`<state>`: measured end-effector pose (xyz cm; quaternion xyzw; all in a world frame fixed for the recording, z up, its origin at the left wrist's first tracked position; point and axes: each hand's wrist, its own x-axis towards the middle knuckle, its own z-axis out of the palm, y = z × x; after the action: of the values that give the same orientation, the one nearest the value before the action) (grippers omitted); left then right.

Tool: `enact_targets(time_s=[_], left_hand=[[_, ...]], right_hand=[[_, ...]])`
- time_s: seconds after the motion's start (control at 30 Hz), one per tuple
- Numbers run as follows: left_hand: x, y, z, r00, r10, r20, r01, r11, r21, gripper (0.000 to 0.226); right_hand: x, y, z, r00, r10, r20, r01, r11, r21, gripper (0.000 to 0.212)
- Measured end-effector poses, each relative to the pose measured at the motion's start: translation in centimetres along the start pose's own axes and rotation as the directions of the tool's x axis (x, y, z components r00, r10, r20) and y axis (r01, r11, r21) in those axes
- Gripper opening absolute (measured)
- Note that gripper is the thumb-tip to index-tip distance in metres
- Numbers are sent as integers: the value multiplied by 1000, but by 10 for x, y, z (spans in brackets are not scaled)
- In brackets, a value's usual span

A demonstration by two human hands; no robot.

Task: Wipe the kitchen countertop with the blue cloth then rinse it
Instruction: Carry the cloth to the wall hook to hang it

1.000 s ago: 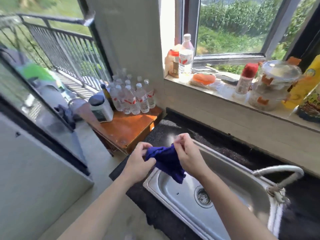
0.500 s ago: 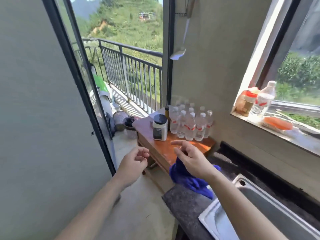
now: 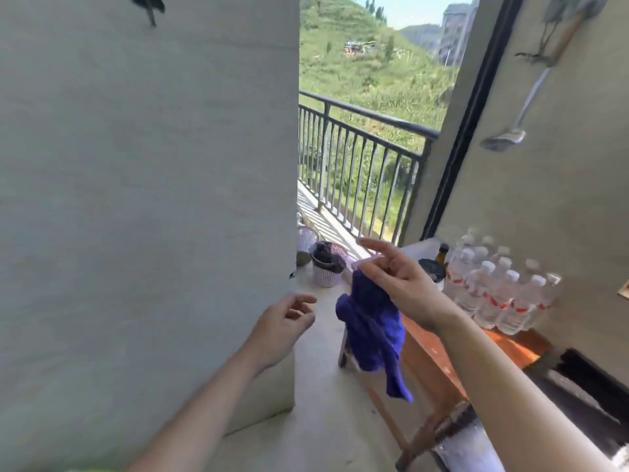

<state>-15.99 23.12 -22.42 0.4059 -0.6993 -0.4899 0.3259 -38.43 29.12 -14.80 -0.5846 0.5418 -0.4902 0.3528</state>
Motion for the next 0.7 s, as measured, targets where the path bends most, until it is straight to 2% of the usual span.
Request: enact_targets(time_s=[0.07, 0.13, 0.17, 0.23, 0.33, 0.47, 0.53, 0.63, 0.67, 0.7], left_hand=[[12, 6, -18, 1000, 2, -5, -3, 988, -156, 32], [20, 11, -31, 997, 64, 45, -54, 981, -188, 45], [24, 12, -36, 993, 99, 57, -90, 984, -155, 47], [31, 10, -46, 992, 120, 31, -118, 992, -50, 36], [43, 4, -71, 997, 58, -53, -55, 997, 59, 18], [63, 6, -122, 998, -17, -54, 27, 977, 210, 40], [75, 14, -148, 993, -26, -118, 41, 992, 121, 39], [103, 26, -184, 938, -11, -347, 0, 999, -32, 26], [112, 30, -194, 926, -9, -378, -15, 998, -61, 24], [119, 32, -204, 923, -3, -385, -27, 997, -72, 31]], right_hand=[[23, -5, 15, 998, -17, 66, 17, 1000, -3, 35], [47, -7, 28, 994, -53, 99, 50, 998, 35, 36], [59, -8, 33, 991, -75, 110, 70, 996, 50, 36], [84, -7, 42, 983, -108, 149, 101, 993, 57, 36], [126, -5, 55, 972, -151, 180, 144, 988, 48, 34], [191, -8, 79, 953, -241, 185, 238, 971, 38, 32], [224, -17, 88, 931, -272, 242, 262, 962, 75, 35], [265, -34, 104, 864, -327, 383, 299, 945, 134, 43], [275, -39, 110, 836, -345, 427, 310, 939, 150, 45], [284, -43, 117, 813, -360, 458, 319, 933, 166, 47]])
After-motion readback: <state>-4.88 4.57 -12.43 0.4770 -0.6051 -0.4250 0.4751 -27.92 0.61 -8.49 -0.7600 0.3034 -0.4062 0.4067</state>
